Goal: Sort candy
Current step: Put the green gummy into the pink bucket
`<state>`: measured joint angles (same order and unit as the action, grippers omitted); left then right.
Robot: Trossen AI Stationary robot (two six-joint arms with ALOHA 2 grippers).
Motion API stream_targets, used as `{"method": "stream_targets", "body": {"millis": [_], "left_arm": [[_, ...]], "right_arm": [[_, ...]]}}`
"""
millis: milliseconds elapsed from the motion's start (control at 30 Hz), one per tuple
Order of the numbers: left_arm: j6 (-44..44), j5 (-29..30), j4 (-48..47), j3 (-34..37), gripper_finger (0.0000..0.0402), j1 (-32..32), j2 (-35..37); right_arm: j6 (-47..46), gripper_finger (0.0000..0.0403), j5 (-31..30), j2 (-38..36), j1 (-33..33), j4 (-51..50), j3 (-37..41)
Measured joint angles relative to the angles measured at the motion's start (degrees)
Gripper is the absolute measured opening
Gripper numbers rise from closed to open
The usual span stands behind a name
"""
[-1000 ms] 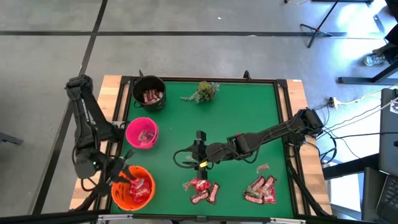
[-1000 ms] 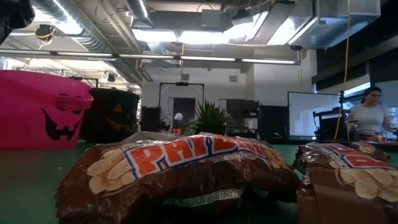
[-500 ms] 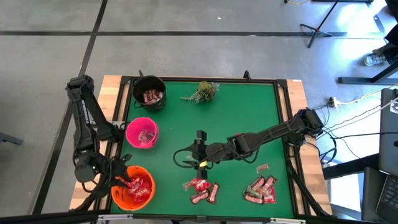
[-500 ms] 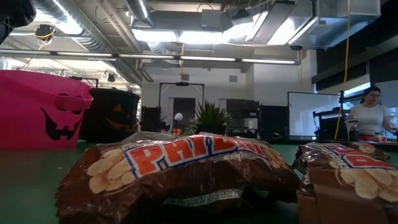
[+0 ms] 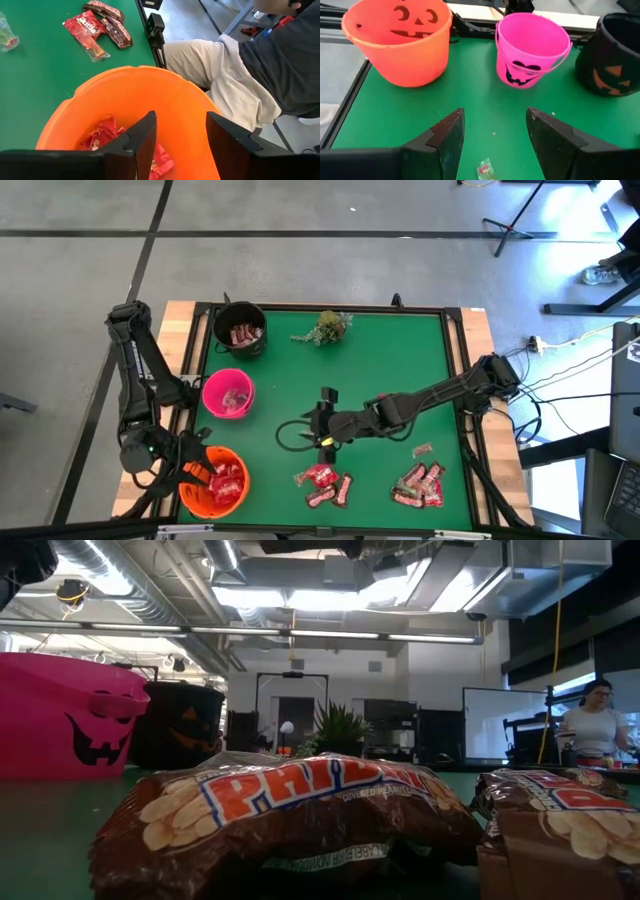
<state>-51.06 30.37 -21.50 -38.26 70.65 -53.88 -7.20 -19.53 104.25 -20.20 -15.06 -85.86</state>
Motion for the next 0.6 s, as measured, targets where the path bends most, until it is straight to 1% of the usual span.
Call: {"method": "stream_targets", "body": {"millis": [167, 233, 400, 467, 533, 600], "left_arm": [[0.5, 0.62, -0.44, -0.78, 0.0158, -0.16, 0.85], [2.84, 1.94, -1.36, -2.05, 0.0158, -0.62, 1.17], [12.33, 7.2, -4.74, -5.87, 0.0157, -2.29, 1.65], [15.97, 10.15, -6.74, -6.51, 0.0157, -3.48, 2.22], [17.56, 12.23, -9.07, -6.54, 0.0157, -5.4, 3.17], [17.77, 12.75, -11.97, -6.46, 0.0157, -7.93, 4.29]], "right_arm": [[-0.9, 0.0211, -0.24, 0.47, 0.87, -2.95, 0.0], [-1.03, 0.0211, -0.2, 1.0, 1.5, -4.06, 0.14], [-1.62, 0.0211, 4.4, 5.53, 4.08, -5.43, 0.28], [-1.57, 0.0211, 6.55, 7.48, 4.95, -5.07, 0.26], [-1.53, 0.0211, 8.71, 9.43, 5.68, -5.45, 0.26], [-1.46, 0.0211, 10.23, 11.26, 6.19, -5.84, 0.26]]}}
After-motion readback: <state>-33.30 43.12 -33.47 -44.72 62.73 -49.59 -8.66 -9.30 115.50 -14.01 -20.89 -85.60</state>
